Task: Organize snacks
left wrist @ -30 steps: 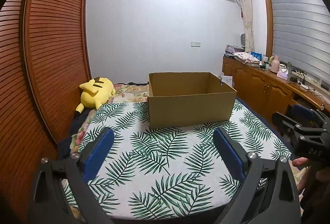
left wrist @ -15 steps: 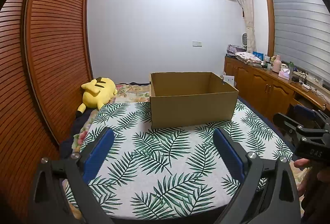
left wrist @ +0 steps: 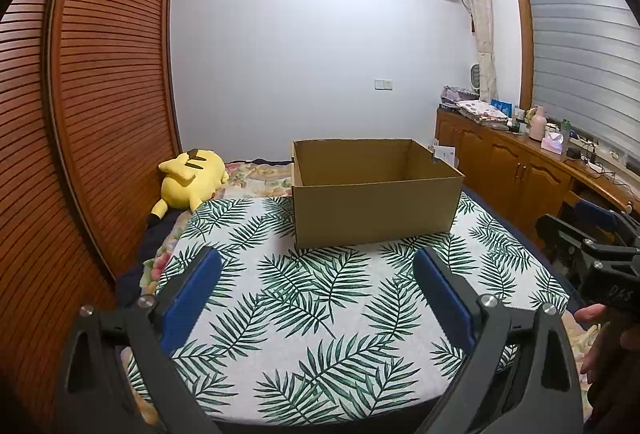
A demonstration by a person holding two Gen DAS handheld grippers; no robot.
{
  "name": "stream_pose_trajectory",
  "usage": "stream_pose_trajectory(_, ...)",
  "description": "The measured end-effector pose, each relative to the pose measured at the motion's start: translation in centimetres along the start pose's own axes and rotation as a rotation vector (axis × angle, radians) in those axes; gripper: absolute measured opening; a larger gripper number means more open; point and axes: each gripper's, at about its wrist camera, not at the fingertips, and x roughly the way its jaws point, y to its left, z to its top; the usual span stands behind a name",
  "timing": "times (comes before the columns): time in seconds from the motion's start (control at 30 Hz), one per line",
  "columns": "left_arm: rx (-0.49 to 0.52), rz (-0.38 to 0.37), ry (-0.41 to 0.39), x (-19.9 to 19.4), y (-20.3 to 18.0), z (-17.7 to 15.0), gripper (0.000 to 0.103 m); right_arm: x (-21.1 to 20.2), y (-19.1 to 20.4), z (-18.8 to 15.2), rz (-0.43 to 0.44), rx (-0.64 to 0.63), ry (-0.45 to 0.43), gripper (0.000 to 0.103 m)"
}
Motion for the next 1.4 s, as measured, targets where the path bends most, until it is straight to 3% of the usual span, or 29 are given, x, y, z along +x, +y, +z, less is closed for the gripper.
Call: stream_pose_trajectory(1.4,-0.004,0.007,0.009,0.10,0.08,-0.26,0.098,-0.04,-0.19,-0.13,-0.003,0.004,0.004,0.103)
